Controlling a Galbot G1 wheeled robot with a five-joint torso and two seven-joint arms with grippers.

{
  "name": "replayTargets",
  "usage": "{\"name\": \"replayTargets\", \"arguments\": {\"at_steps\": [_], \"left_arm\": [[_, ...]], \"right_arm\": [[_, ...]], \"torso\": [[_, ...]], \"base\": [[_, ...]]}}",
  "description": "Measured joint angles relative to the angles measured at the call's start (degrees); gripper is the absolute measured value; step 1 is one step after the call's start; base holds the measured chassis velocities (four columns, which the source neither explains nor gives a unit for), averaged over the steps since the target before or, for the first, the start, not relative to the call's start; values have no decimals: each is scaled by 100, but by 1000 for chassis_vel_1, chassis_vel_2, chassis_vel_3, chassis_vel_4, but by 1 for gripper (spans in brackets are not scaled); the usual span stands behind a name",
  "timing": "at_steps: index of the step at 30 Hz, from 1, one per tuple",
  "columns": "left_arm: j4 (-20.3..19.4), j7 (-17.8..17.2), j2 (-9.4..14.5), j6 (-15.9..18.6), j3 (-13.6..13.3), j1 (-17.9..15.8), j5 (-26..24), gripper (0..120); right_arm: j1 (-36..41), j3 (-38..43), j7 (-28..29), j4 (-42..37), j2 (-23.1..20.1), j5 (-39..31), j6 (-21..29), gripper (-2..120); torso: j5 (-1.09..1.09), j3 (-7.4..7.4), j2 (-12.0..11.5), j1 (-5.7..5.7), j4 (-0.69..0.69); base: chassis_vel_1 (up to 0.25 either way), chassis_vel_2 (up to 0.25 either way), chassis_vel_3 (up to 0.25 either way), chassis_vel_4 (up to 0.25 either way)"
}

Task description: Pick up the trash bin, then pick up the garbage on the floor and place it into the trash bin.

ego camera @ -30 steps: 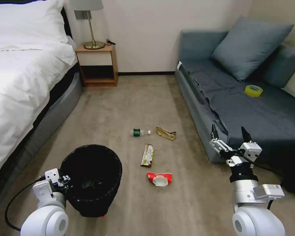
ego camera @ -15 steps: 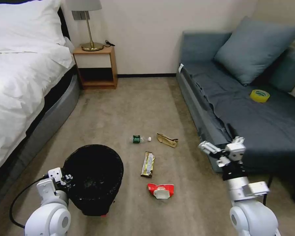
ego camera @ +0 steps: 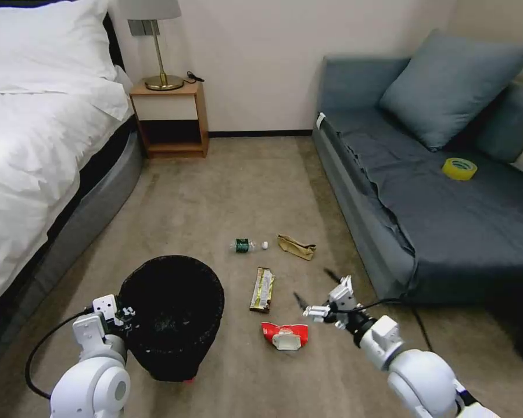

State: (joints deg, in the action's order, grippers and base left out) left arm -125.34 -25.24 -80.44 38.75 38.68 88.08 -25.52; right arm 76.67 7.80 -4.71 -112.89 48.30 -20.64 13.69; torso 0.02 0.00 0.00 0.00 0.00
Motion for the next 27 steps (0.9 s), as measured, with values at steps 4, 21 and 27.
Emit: {"name": "replayTargets", "arguments": {"at_steps": [4,21,27], "left_arm": [[-8,4,-55,0,1,28,48,2],[50,68,-132,-107,43,63,132,2],[72,94,-162,-154,7,50,141,2]], "right_arm": [[-590,-652,-19,132,-572,-735,636,100],[-1467,-1787,1711,519,-1223,-1247,-454,100],[-1170,-1995,2324,491,-1341,-1721,-1109,100]], "torso": [[-2,0,0,0,-1],[-3,0,0,0,0],[-2,0,0,0,-2]], "base": [[0,0,0,0],[0,0,0,0],[0,0,0,0]]}}
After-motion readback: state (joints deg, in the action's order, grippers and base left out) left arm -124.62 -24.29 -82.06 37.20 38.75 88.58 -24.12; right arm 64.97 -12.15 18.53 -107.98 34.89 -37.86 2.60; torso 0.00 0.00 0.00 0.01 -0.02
